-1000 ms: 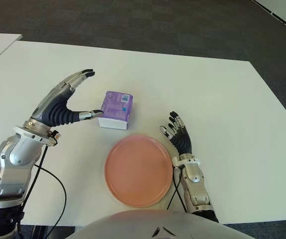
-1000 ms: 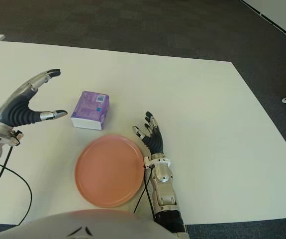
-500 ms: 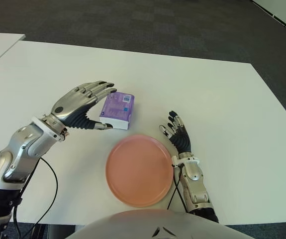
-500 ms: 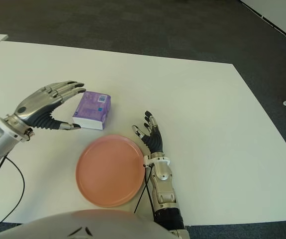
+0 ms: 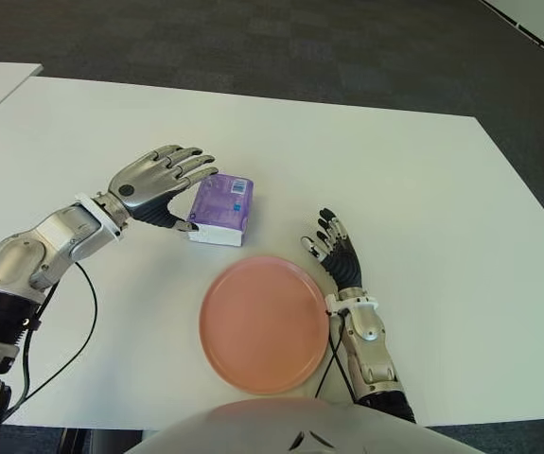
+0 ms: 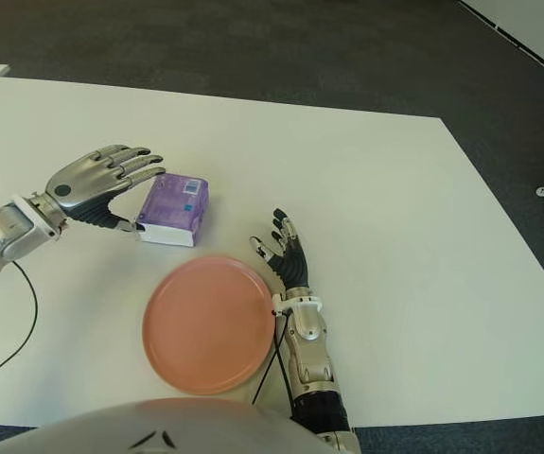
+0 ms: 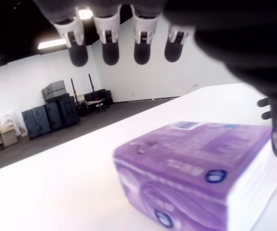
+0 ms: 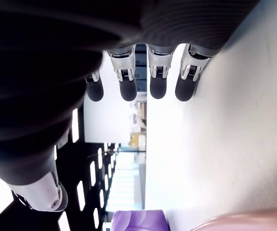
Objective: Put the tissue paper into the plate.
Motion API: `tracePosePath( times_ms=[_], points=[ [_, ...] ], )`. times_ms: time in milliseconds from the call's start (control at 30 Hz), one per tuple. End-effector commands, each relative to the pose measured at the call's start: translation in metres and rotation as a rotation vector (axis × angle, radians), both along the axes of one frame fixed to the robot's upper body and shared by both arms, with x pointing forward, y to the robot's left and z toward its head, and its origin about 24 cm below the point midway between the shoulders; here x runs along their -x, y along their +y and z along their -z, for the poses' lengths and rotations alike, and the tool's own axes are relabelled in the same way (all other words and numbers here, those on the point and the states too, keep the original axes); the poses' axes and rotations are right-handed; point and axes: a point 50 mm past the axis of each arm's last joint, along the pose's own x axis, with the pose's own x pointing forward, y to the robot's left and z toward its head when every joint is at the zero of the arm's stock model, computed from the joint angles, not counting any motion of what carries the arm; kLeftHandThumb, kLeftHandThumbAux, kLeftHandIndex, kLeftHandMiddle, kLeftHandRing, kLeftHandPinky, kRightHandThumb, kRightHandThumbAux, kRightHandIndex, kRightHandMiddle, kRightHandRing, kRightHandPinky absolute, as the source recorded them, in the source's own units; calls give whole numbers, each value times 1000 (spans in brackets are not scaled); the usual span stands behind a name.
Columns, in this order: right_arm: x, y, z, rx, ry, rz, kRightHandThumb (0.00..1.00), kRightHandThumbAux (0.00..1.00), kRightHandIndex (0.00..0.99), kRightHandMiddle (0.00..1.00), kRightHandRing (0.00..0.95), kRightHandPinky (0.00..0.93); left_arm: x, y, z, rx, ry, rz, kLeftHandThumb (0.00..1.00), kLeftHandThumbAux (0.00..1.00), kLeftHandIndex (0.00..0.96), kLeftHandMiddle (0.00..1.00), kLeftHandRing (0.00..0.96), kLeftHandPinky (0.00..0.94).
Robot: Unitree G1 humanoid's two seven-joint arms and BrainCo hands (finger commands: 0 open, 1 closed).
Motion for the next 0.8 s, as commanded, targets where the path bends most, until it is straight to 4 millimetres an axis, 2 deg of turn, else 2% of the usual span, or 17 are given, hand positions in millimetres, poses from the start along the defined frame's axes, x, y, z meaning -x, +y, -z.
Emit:
tracePosePath(
  times_ms=[33,500,800],
  points=[
    [14,-4,25,8,141,-7,34,676,0,1,0,0,-1,6,17,-26,-2,-8,35,406,0,0,0,0],
    [13,-9,28,6,156,-14,1,673,0,1,0,0,-8,5,20,-41,-112,9,68,414,0,0,0,0],
    [13,-11,30,25,163,-34,0,656,0,0,0,0,-15,4,13,-45,-174,10,85,417,0,0,0,0]
  ],
)
